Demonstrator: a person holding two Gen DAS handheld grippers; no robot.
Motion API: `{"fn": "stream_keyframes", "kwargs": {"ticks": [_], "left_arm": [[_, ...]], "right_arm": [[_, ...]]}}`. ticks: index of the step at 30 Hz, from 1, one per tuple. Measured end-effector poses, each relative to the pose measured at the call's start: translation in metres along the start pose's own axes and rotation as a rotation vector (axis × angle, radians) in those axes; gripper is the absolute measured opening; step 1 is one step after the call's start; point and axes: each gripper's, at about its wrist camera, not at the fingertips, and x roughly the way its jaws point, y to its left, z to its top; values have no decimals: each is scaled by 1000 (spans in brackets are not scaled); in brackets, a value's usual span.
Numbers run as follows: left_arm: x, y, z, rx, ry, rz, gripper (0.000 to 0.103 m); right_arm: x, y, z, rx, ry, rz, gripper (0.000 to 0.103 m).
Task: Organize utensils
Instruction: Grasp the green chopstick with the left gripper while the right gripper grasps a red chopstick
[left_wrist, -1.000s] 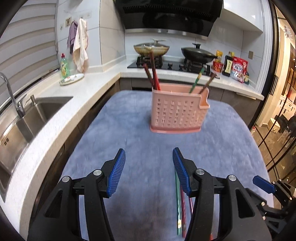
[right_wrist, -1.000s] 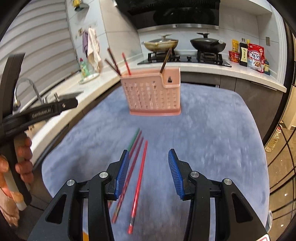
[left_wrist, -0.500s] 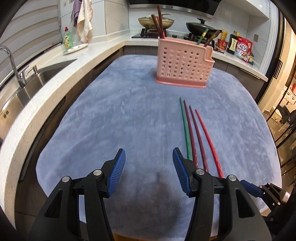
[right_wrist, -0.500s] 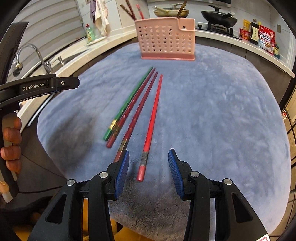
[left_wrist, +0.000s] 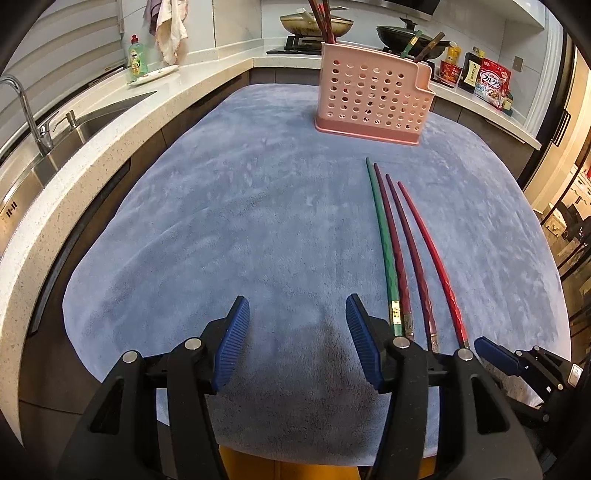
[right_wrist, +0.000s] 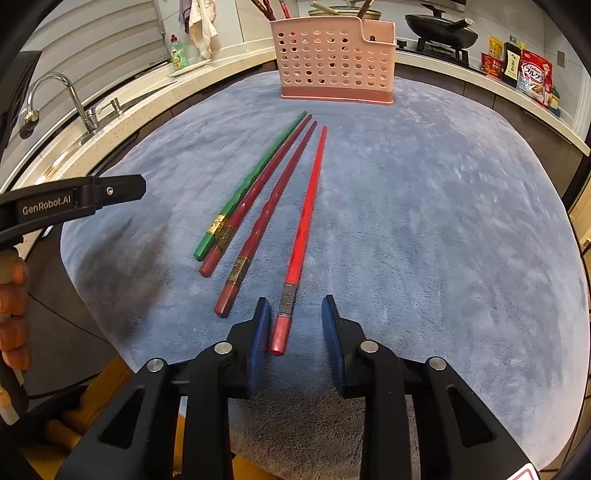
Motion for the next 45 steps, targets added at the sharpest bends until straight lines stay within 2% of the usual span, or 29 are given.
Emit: {"fn": "stream_keyframes", "kwargs": {"ticks": [6,7,8,18,30,35,39,41,42,43,45], "left_arm": [[2,-7,-2,18,10,-26,53],[3,-9,-2,21,11,-28,56],[3,-10,-3,24,12,-31,59],[15,-37,-5,76,37,-89,59],[45,-45,-9,84,101,-51,58],[48,-47,-8,97,96,-22,56],[48,-47,-7,98,90,-11,43],[48,-45,-5,96,89,-12,26],[48,-44,-4,92,91,-17,23],[48,-42,-3,88,93,-24,15],[48,-40,-2,83,99,-31,11]], "right_arm": [[0,-7,0,26,-4,-6,10],[-1,-9,0,35,-5,-6,7],[-1,-12,0,44,-5,-4,7],[-3,-30,1,105,-9,3,7],[-2,-30,0,110,-7,8,7],[-2,-30,1,109,-6,7,7],[-2,-30,0,109,-6,7,7],[-2,-30,1,110,-6,6,7],[-2,-30,1,109,-5,6,7],[-2,-30,1,109,-6,6,7],[-2,-30,1,108,-5,6,7]]}}
